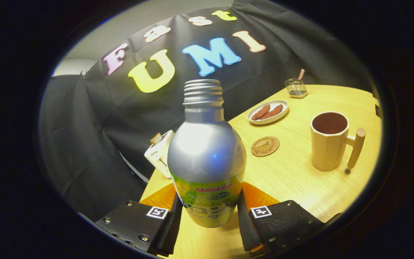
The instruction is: Take the bottle from table, then pour the juice into the cup, finally place the bottle on the coaster
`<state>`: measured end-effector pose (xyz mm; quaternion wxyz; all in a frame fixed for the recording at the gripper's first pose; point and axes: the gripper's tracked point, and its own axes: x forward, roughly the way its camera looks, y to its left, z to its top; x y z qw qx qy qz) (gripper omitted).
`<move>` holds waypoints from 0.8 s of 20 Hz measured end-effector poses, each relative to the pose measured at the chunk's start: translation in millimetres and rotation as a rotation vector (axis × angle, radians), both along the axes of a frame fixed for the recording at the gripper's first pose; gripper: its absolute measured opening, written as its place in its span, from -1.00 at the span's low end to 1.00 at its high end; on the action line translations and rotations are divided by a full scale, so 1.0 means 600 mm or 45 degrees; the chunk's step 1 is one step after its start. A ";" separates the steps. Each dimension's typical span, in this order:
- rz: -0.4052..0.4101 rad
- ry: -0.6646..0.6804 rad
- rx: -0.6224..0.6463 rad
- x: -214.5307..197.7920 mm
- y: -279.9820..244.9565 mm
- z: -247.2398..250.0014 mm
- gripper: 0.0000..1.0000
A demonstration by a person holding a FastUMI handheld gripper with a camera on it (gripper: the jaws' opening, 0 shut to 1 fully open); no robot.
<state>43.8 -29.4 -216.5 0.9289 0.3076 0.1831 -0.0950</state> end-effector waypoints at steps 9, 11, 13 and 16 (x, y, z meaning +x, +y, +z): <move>-0.158 -0.058 0.237 0.000 -0.036 0.024 0.37; -0.180 -0.065 0.264 0.000 -0.046 0.027 0.37; -0.193 -0.066 0.299 0.002 -0.051 0.029 0.37; -0.214 -0.104 0.362 0.007 -0.063 0.039 0.37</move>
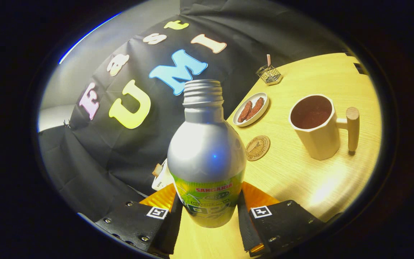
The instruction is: Take the bottle from table, then pour the juice into the cup, finally place the bottle on the coaster
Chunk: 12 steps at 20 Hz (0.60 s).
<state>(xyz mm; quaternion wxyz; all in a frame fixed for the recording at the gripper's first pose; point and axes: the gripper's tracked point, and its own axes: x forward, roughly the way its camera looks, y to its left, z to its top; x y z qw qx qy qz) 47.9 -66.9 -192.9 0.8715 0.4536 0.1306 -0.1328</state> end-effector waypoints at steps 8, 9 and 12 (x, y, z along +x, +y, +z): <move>-0.093 0.018 0.171 0.005 -0.037 -0.027 0.37; -0.098 0.021 0.189 0.006 -0.041 -0.028 0.37; -0.144 0.021 0.288 0.009 -0.054 -0.035 0.37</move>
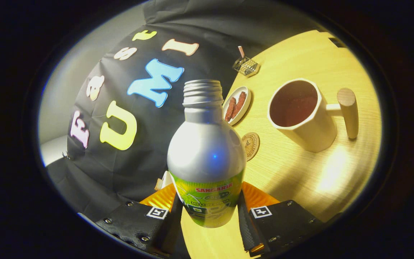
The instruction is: Take the bottle from table, then pour the juice into the cup, finally place the bottle on the coaster
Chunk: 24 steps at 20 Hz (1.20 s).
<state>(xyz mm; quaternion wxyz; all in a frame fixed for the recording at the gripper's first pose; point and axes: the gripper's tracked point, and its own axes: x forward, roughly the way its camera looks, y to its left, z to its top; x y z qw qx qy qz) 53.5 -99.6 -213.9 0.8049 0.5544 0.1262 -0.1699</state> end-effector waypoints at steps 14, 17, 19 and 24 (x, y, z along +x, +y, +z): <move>-0.221 -0.055 0.380 0.031 -0.030 -0.003 0.37; -0.232 -0.044 0.438 0.032 -0.030 -0.006 0.37; -0.237 -0.043 0.474 0.032 -0.031 -0.006 0.37; -0.244 -0.036 0.550 0.031 -0.029 -0.009 0.37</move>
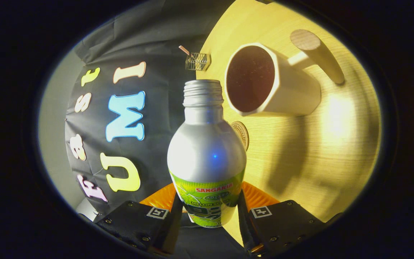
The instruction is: Take the bottle from table, then pour the juice into the cup, finally place the bottle on the coaster
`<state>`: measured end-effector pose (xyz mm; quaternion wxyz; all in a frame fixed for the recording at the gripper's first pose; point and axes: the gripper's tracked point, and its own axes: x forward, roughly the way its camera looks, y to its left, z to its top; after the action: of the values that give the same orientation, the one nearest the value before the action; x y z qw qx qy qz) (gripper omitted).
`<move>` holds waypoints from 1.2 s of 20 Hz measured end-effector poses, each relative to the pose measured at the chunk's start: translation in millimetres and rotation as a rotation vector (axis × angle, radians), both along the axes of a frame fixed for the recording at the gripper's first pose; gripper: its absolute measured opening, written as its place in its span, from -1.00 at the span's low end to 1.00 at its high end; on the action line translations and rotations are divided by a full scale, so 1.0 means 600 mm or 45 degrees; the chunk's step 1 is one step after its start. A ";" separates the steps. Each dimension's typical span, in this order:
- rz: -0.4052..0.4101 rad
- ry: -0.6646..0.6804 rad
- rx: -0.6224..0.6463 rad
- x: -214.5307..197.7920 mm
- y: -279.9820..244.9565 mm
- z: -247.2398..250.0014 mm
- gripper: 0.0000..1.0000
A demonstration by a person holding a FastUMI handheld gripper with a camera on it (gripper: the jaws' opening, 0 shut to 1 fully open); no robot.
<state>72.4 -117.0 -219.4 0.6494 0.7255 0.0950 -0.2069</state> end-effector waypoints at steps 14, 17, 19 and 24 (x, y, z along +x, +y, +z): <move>0.002 0.034 0.220 -0.009 0.012 -0.008 0.37; -0.006 0.028 0.256 -0.010 0.007 -0.003 0.37; 0.007 0.025 0.258 -0.009 0.010 -0.002 0.37; 0.007 0.045 0.294 -0.004 0.013 -0.005 0.37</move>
<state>70.1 -109.3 -222.7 0.5603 0.7916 0.1317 -0.2054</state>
